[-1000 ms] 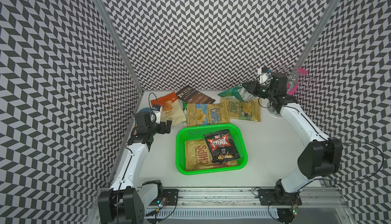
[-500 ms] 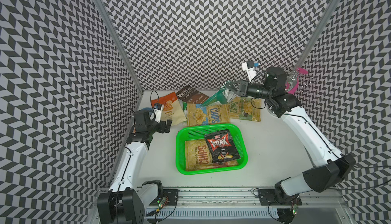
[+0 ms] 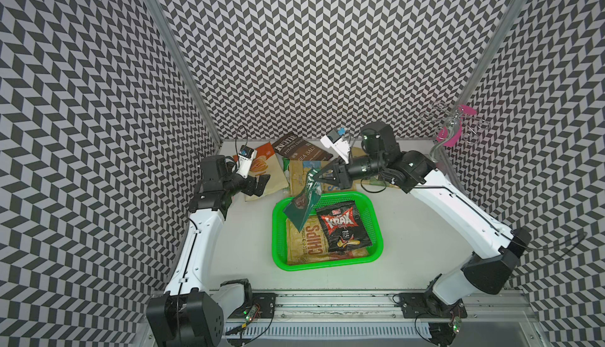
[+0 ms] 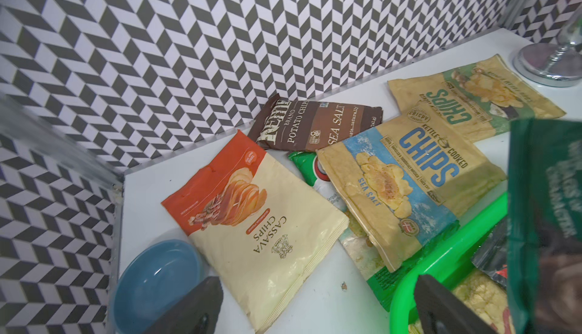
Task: Put the potato chips into the basket
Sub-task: Place the potato chip in the basket.
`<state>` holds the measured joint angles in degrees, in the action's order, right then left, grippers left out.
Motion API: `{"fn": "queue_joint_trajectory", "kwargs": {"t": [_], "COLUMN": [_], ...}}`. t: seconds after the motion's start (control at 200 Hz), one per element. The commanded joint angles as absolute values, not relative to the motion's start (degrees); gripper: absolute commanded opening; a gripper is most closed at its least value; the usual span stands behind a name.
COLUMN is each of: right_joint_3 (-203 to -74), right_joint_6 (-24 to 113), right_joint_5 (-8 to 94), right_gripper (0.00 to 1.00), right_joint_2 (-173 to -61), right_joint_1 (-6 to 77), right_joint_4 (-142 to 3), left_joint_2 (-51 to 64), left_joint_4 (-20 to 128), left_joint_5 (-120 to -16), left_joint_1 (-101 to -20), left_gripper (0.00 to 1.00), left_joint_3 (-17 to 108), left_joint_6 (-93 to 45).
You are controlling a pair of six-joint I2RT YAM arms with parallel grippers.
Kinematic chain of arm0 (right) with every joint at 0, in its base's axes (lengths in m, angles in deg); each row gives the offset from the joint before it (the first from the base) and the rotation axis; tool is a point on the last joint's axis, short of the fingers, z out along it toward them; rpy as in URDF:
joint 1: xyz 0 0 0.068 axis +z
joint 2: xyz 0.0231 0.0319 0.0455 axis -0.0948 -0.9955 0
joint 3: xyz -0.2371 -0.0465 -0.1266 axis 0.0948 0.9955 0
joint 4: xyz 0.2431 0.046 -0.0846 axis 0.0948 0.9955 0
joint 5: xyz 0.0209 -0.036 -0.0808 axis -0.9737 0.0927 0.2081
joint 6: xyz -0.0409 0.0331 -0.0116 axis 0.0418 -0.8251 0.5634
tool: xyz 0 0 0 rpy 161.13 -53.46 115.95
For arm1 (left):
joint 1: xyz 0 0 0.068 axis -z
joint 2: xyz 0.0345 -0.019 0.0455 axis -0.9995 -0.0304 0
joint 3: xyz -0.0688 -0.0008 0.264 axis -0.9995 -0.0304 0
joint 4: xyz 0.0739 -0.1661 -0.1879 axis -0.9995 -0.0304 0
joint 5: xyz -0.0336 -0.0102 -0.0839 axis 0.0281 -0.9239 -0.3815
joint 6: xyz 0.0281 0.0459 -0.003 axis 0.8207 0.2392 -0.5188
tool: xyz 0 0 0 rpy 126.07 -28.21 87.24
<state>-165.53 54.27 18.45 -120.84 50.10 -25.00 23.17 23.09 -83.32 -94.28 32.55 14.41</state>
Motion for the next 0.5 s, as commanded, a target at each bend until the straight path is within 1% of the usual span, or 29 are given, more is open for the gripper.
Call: {"fn": "queue_joint_trajectory", "kwargs": {"t": [0.0,0.07,0.145,0.225,0.356,0.496], "right_joint_3": [-171.00,-171.36,-170.40,-168.45,-163.85,-159.09], "right_joint_6": [63.11,63.63,65.33,67.29,70.78,74.86], "right_joint_5": [44.04,54.74,61.14,63.77,65.24,69.09], "right_gripper": [0.00,0.00,0.00,0.00,0.00,0.00], "right_joint_2": [-124.19,-124.88,-124.00,-122.15,-117.96,-112.59], "right_joint_1": [56.96,60.17,63.05,65.74,68.76,70.03], "right_joint_4": [-15.17,-14.42,-14.99,-16.60,-20.81,-25.83], "left_joint_2": [21.53,20.51,19.94,20.00,20.67,20.92], "left_joint_4": [18.38,17.69,17.55,17.47,17.21,16.38], "left_joint_5": [-91.09,-92.88,-93.78,-94.81,-96.52,-98.00], "left_joint_1": [-93.99,-93.98,-93.84,-93.71,-93.42,-93.28], "left_gripper": [0.99,0.99,0.99,0.99,0.99,0.99], "left_joint_3": [35.44,36.36,36.87,36.72,35.69,35.40], "left_joint_6": [16.78,16.79,16.60,16.88,18.82,20.25]}}
